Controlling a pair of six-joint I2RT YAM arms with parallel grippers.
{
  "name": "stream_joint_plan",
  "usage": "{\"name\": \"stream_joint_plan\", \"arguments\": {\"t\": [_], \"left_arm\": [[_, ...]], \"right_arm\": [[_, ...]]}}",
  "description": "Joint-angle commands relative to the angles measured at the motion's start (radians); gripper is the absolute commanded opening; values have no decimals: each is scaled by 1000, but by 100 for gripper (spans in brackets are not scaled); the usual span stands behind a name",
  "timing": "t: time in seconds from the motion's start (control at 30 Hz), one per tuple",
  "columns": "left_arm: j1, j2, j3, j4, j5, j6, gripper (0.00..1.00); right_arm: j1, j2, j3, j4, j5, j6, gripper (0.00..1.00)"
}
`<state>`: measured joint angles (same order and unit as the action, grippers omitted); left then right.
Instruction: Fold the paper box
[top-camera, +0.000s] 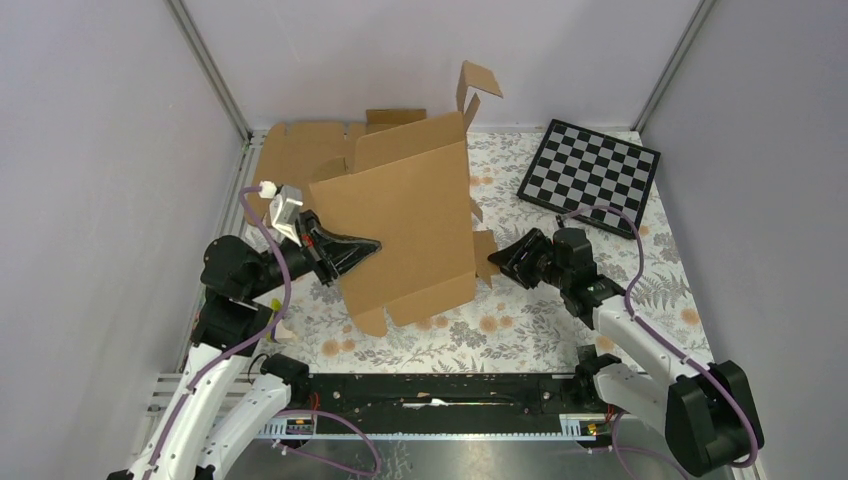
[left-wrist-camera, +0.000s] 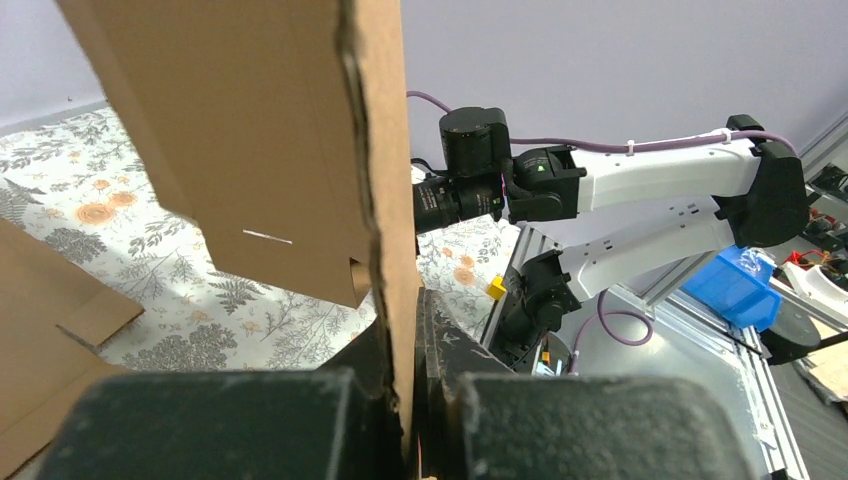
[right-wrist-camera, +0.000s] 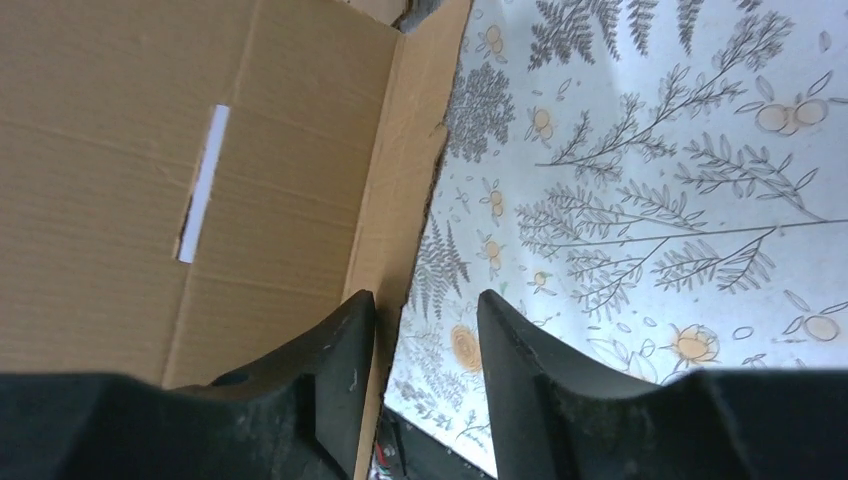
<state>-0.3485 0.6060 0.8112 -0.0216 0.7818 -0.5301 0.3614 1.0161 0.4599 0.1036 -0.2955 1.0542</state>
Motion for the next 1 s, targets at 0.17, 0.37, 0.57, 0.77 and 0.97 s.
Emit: {"name": "stream_joint_plan", "arguments": {"t": [0.17, 0.37, 0.57, 0.77, 0.97], "left_arm": [[0, 11, 45, 48, -7, 56, 0], [0, 5, 34, 24, -90, 71, 0], [0, 61, 45, -165, -290, 132, 0], [-1, 89, -10, -168, -395, 115, 0], [-6, 125, -42, -152, -440, 85, 0]], "right_arm": [[-1, 34, 14, 37, 10, -44, 36], [1, -5, -20, 42, 74, -56, 0], [0, -89, -78, -13, 131, -133, 0], [7, -162, -172, -59, 173, -173, 0], [53, -155, -254, -16, 177, -163, 0]]}}
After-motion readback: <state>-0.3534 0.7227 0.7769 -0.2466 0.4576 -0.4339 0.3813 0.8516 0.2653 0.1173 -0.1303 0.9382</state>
